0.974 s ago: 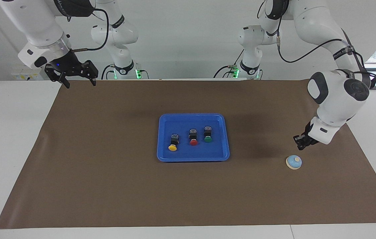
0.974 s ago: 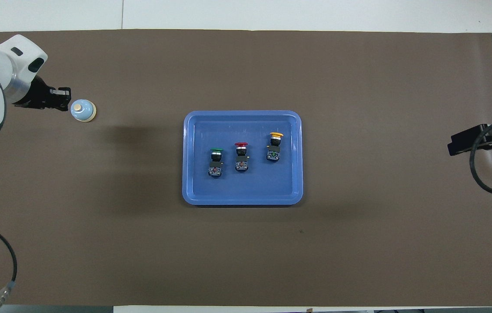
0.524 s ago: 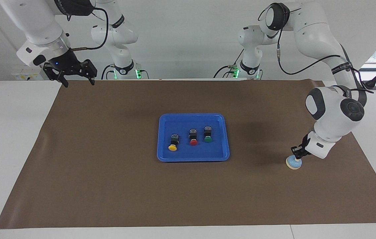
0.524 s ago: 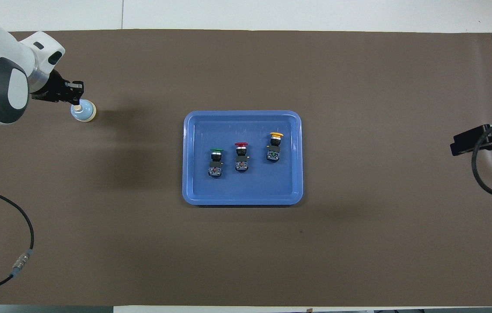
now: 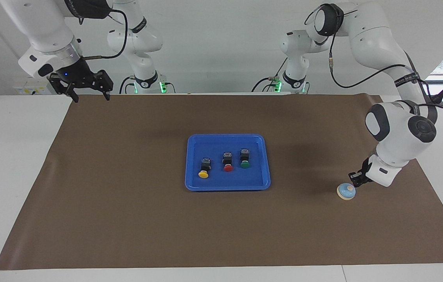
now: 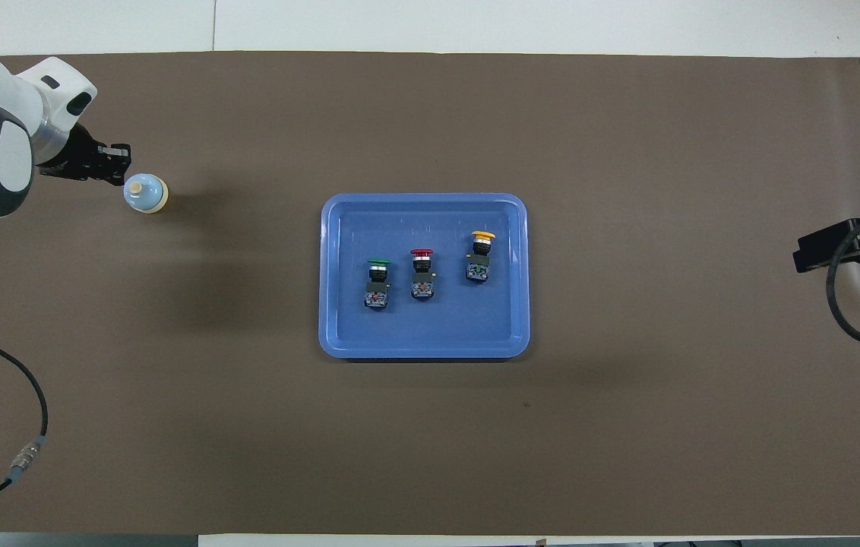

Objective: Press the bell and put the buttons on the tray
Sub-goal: 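Press down on the white bell again with the left gripper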

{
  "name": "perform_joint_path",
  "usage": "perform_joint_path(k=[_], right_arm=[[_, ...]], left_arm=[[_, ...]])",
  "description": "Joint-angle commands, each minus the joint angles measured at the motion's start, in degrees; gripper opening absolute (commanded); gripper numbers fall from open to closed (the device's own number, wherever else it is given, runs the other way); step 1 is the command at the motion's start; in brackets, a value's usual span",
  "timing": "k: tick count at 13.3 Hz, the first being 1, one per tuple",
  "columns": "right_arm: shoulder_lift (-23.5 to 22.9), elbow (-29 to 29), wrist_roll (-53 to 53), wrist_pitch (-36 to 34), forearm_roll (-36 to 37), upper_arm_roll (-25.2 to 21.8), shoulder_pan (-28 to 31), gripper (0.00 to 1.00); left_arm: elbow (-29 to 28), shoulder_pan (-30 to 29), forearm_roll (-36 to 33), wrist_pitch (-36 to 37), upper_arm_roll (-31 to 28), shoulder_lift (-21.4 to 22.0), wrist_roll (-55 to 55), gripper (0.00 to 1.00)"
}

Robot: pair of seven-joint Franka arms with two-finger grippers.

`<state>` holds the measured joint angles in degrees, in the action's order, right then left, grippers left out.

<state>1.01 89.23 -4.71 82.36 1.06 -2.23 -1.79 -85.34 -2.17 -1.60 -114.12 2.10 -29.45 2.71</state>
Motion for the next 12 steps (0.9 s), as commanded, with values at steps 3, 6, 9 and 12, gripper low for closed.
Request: perform_joint_path(k=[3,6,9,12], right_arm=[[1.27,1.56,-1.01,0.70,0.52,0.73,0.91,1.00],[1.27,1.56,-1.09,0.78,0.52,0.73,0.91,1.00],[1.19,1.56,-1.01,0.70,0.52,0.73,0.91,1.00],[1.19,1.56,-1.01,0.70,0.52,0.73,0.91,1.00]], left_arm=[[-3.08,-0.21,-1.22,-4.26,0.27,0.18,-0.69,0.00],[-6.40,-0.21,-1.22,-7.85,0.27,0.53,-0.69,0.00],[-11.76,-0.30,-1.22,-14.09,0.27,1.06,-0.69,0.00],[-10.56,-0.21,-1.22,-12.20,0.19,1.06,-0.69,0.00]])
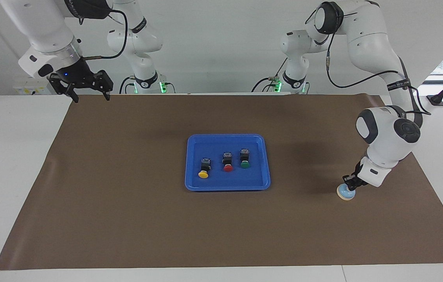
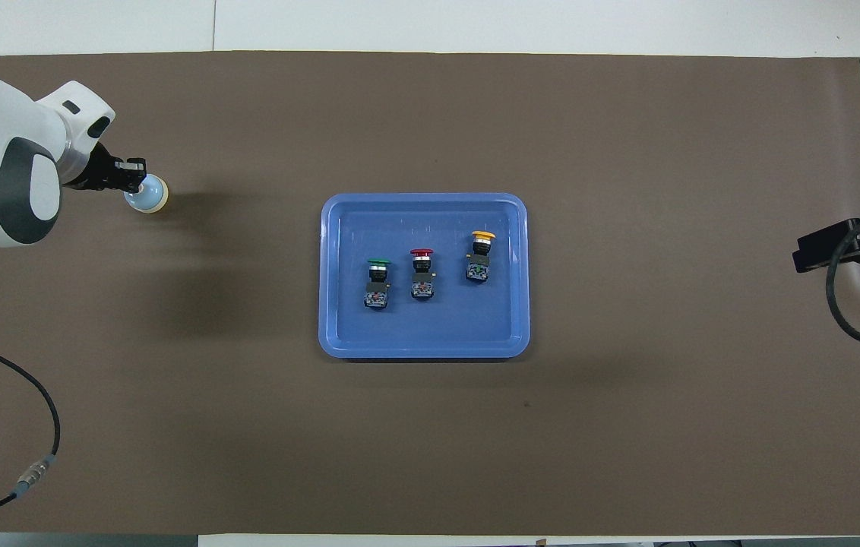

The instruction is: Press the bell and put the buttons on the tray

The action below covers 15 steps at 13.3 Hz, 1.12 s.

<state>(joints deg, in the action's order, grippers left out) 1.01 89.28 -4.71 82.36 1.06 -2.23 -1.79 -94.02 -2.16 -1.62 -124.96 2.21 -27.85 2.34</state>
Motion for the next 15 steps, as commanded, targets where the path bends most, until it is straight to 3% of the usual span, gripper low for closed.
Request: perform_joint_path(k=[1,6,9,10,12,15], right_arm=[[1.18,1.51,-1.01,0.70,0.52,0.73,0.91,1.00],[1.27,1.51,-1.01,0.70,0.52,0.73,0.91,1.00],[1.27,1.51,-1.01,0.70,0.52,0.73,0.91,1.00],[1.27,1.51,-1.09,0.70,0.52,0.73,0.91,1.00],[1.27,1.51,-1.01,0.70,0.52,0.73,0.91,1.00],[1.27,1.51,-1.01,0.70,0.52,0.73,0.91,1.00]], left_arm=[[-0.12,-0.13,-1.20,0.92,0.07,-0.45,-0.32,0.00],[0.51,0.49,-1.02,13.57,0.25,11.91,0.12,0.00],[-0.28,0.93,-1.02,20.44,0.33,19.30,0.38,0.88],[-1.24,0.93,-0.85,21.94,0.42,22.02,0.38,1.00],[-2.21,1.02,-0.58,26.50,0.68,26.16,0.21,1.00],[-3.01,2.77,-0.58,29.69,0.69,28.46,0.21,1.00]])
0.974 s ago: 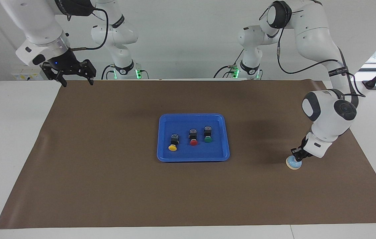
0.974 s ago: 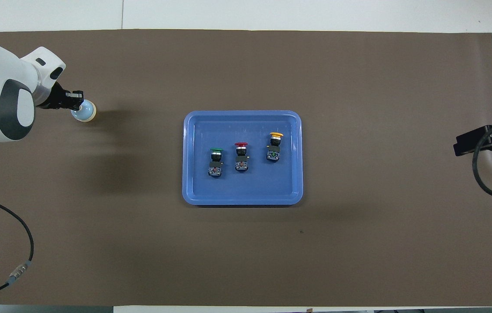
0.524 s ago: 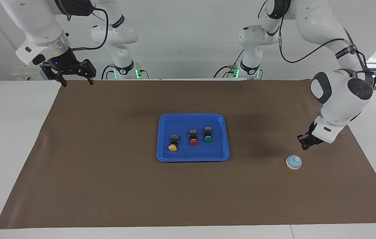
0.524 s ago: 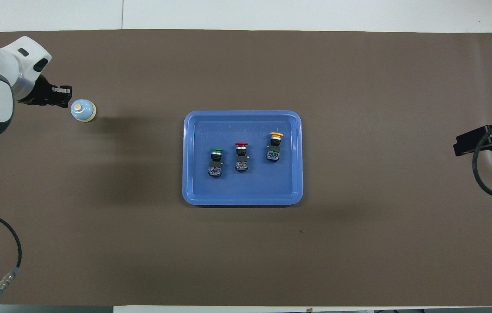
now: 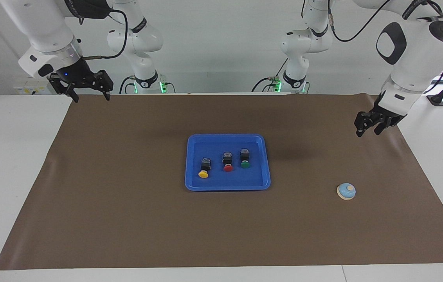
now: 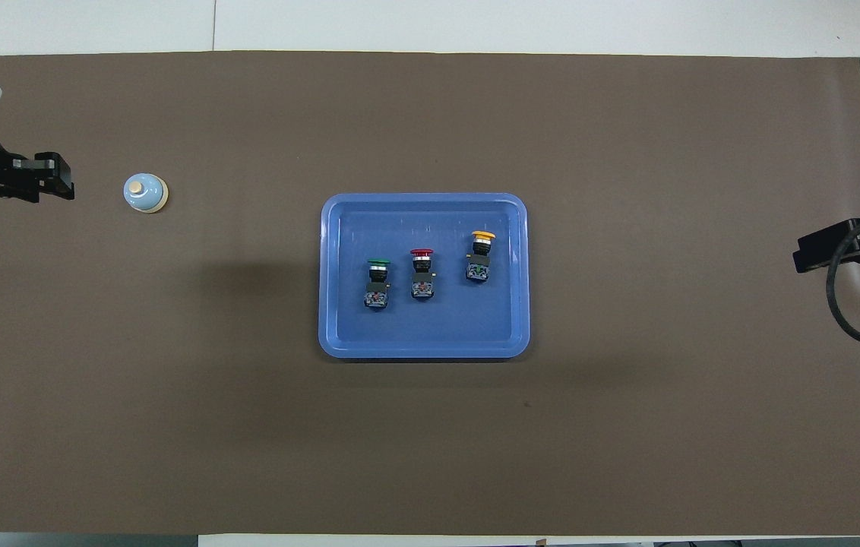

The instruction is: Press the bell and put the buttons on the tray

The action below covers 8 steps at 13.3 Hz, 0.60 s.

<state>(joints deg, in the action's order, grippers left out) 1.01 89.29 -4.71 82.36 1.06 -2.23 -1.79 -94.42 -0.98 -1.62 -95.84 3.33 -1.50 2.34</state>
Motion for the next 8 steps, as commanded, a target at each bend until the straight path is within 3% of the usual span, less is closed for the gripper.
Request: perform_joint_path(k=[1,3,5,8], right_arm=[[1.27,1.51,-1.01,0.70,0.52,0.73,0.91,1.00],[1.27,1.51,-1.01,0.70,0.52,0.73,0.91,1.00],[1.27,1.51,-1.01,0.70,0.52,0.73,0.91,1.00],[1.18,1.51,-1.01,0.70,0.52,0.73,0.91,1.00]], left_arm=[[-2.53,1.94,-0.58,0.05,-0.43,2.03,0.03,1.00],[-3.49,2.03,-0.58,1.01,-0.43,2.55,0.03,1.00],[-8.49,1.42,-0.58,-2.31,-0.43,4.48,-0.14,1.00],[-2.02,1.68,0.03,-1.29,-0.43,-1.47,-0.06,1.00]])
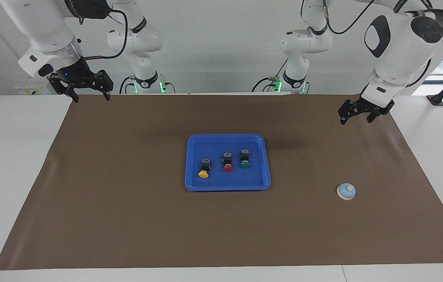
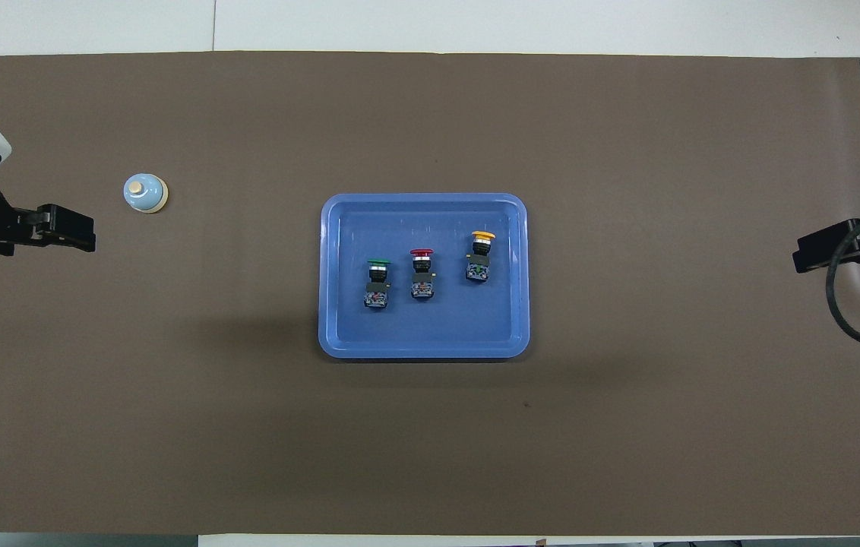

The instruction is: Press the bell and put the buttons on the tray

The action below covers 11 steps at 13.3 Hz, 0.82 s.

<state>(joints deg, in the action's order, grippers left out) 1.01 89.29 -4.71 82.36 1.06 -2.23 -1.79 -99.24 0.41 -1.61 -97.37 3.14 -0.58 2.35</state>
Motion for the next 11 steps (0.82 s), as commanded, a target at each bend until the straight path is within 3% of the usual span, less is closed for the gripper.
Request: perform_joint_path(k=[1,11], right_arm=[[1.27,1.50,-1.01,0.70,0.52,0.73,0.91,1.00],[1.18,1.50,-1.01,0.70,0.52,0.73,0.91,1.00]], left_arm=[[3.18,0.56,0.02,0.94,-0.24,-2.49,-0.06,1.00],[3.97,0.73,3.10,4.11,-0.24,-2.32,-4.19,1.00]])
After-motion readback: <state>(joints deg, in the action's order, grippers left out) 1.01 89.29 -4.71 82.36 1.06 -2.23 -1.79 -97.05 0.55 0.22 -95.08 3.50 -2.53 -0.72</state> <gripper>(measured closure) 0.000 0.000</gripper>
